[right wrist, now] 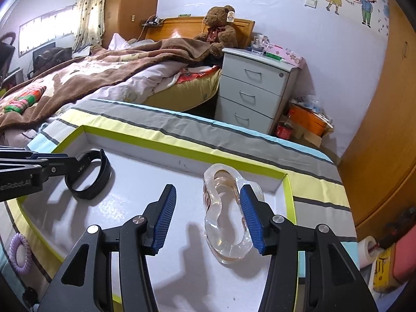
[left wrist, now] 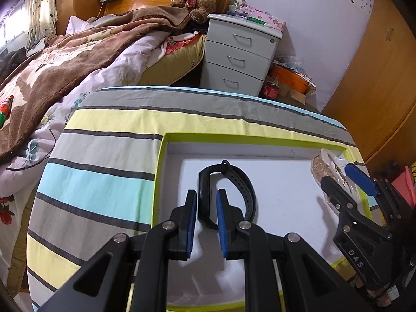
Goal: Organize jewelry
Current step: 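Open the left gripper to drop the black band in the box, then withdraw both open grippers from the box back toward the remaining jewelry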
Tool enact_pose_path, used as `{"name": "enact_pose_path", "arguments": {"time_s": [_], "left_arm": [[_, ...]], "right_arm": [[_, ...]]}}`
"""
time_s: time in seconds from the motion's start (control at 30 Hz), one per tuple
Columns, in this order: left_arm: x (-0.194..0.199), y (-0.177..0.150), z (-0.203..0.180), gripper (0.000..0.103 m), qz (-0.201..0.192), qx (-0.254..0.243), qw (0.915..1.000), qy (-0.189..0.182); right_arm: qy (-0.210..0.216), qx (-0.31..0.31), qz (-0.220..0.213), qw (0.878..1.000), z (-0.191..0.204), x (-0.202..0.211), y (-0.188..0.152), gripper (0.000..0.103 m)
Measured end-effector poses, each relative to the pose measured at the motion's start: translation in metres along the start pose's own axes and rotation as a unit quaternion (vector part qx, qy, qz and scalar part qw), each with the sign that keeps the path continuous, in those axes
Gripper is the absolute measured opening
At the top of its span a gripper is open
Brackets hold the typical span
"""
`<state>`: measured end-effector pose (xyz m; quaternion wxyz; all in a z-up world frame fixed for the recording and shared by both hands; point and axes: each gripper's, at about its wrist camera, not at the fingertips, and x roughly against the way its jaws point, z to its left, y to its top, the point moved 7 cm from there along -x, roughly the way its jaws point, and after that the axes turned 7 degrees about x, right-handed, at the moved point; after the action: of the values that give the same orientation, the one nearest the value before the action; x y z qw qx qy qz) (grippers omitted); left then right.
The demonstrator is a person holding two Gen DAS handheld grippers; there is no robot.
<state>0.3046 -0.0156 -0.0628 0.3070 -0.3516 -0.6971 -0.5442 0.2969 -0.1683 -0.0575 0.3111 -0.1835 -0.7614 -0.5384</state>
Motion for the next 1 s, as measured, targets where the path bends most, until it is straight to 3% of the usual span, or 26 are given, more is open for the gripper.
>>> {"name": "enact_pose_path", "arguments": {"time_s": [0.4, 0.5, 0.67, 0.9, 1.0], "left_arm": [[0.002, 0.0, 0.002, 0.017, -0.001, -0.002, 1.0, 0.005], [0.003, -0.001, 0.001, 0.026, -0.001, -0.003, 1.0, 0.006], [0.012, -0.004, 0.004, 0.036, -0.007, -0.003, 0.9999, 0.012], [0.04, -0.015, 0.007, 0.055, -0.03, 0.0, 0.9995, 0.008], [0.056, -0.026, 0.012, 0.056, -0.039, 0.001, 0.9992, 0.01]], "right_arm": [[-0.033, -0.003, 0.014, 0.999, -0.012, -0.006, -0.002, 0.052], [-0.041, -0.009, 0.014, 0.999, -0.016, -0.003, -0.002, 0.052], [-0.018, -0.033, -0.003, 0.999, -0.017, 0.017, -0.001, 0.052], [-0.002, -0.072, -0.035, 0.997, -0.017, 0.065, -0.005, 0.052], [0.005, -0.087, -0.037, 0.996, -0.015, 0.082, -0.016, 0.052]]}}
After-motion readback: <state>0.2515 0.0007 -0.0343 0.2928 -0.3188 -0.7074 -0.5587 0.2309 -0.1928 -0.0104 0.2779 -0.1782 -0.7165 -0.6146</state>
